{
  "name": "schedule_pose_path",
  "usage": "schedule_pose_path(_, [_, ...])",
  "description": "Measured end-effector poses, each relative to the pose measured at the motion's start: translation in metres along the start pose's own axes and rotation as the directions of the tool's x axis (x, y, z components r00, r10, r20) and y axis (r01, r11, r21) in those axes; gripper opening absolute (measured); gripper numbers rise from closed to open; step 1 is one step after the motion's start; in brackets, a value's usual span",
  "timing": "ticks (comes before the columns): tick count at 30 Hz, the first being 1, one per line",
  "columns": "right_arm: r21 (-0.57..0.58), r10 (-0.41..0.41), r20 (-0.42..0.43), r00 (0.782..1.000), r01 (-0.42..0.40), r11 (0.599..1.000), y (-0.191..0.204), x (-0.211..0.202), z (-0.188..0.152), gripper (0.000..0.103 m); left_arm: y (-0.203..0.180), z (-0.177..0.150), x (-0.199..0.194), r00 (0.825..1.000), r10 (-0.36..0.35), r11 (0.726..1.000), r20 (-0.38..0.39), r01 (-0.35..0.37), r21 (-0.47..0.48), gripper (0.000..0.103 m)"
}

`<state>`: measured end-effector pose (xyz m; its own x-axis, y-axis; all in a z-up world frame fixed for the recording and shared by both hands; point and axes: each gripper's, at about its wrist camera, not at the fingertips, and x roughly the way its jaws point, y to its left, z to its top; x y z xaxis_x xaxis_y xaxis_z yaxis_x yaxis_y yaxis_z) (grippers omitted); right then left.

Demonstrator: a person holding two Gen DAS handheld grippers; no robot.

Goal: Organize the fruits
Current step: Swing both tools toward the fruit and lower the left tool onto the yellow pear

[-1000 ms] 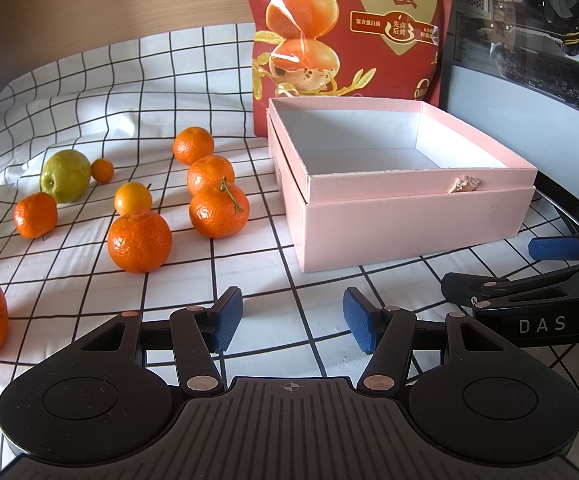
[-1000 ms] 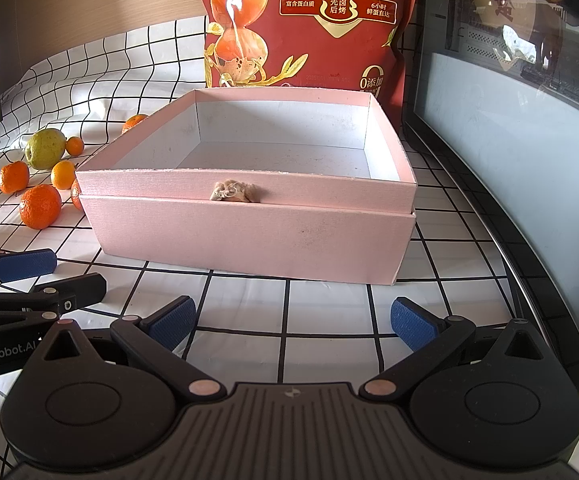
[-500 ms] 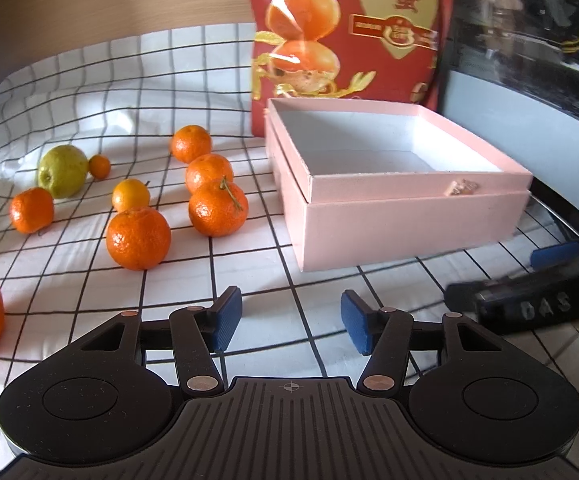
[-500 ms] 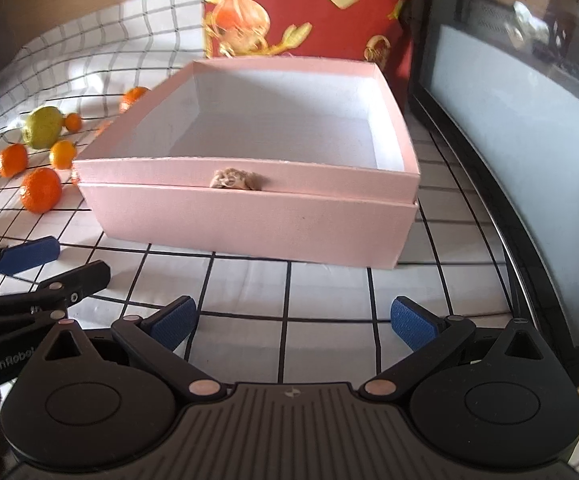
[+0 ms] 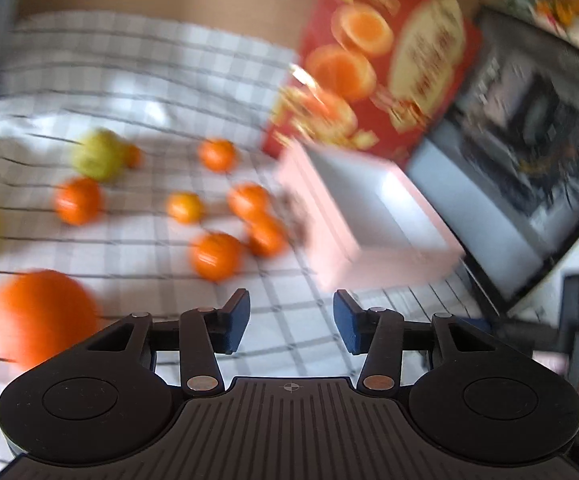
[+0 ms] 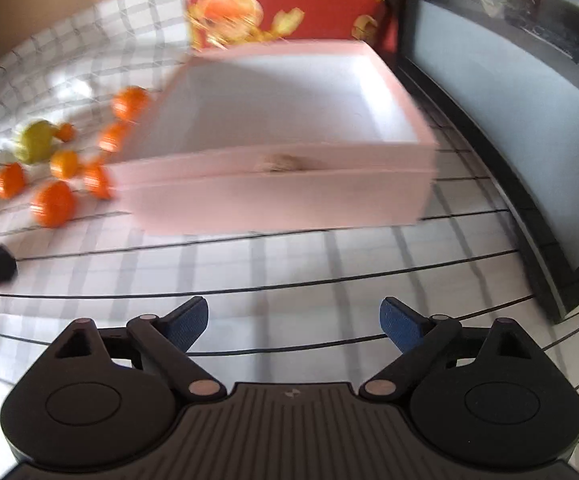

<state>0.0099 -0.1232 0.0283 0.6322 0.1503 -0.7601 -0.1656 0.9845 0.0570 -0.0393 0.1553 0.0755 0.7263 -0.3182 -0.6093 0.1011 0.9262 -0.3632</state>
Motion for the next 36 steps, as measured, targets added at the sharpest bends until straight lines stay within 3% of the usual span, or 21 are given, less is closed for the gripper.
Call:
schedule_pose_path(3, [-0.055, 0.012, 0.067, 0.998, -0.008, 0.998, 0.031, -0.014, -0.004, 0.093, 0.028, 0.006, -0.026, 0.991, 0.124, 0.986, 0.041, -0.118, -0.117, 0.051])
schedule_pose_path(6, [-0.081, 0.023, 0.143, 0.989, -0.011, 0.997, 0.056, -0.021, -0.003, 0.094, 0.055, 0.006, -0.049, 0.972, 0.213, 0.964, 0.098, -0.194, -0.180, 0.051])
schedule_pose_path(9, [-0.182, 0.070, 0.104, 0.992, -0.050, 0.982, 0.079, -0.018, 0.001, 0.094, 0.080, 0.011, -0.067, 0.949, 0.296, 0.935, 0.106, -0.264, -0.238, 0.051])
schedule_pose_path(12, [-0.234, 0.121, 0.094, 0.988, -0.097, 0.967, 0.091, -0.020, -0.001, 0.094, 0.093, 0.018, -0.077, 0.930, 0.351, 0.921, 0.111, -0.321, -0.222, 0.051])
schedule_pose_path(14, [-0.267, 0.110, 0.093, 0.990, -0.082, 0.960, 0.100, -0.016, 0.001, 0.094, 0.093, 0.018, -0.078, 0.932, 0.348, 0.927, 0.104, -0.325, -0.188, 0.051])
schedule_pose_path(18, [-0.276, 0.124, 0.083, 0.989, -0.097, 0.956, 0.111, -0.012, 0.001, 0.094, 0.089, 0.012, -0.068, 0.953, 0.300, 0.948, 0.043, -0.292, -0.129, 0.051])
schedule_pose_path(21, [-0.298, 0.144, 0.087, 0.986, -0.112, 0.948, 0.121, -0.013, 0.001, 0.094, 0.094, 0.007, -0.065, 0.955, 0.298, 0.943, 0.013, -0.292, -0.157, 0.051])
schedule_pose_path(29, [-0.335, 0.168, 0.088, 0.982, -0.129, 0.933, 0.141, -0.013, 0.000, 0.094, 0.110, 0.010, -0.071, 0.955, 0.294, 0.944, 0.031, -0.285, -0.164, 0.051])
schedule_pose_path(31, [-0.345, 0.171, 0.080, 0.982, -0.133, 0.929, 0.143, -0.014, -0.002, 0.094, 0.120, 0.017, -0.070, 0.949, 0.312, 0.938, 0.042, -0.300, -0.173, 0.051])
schedule_pose_path(36, [-0.373, 0.152, 0.079, 0.985, -0.113, 0.921, 0.147, -0.015, -0.008, 0.094, 0.142, 0.046, -0.048, 0.908, 0.416, 0.908, 0.056, -0.412, -0.071, 0.051])
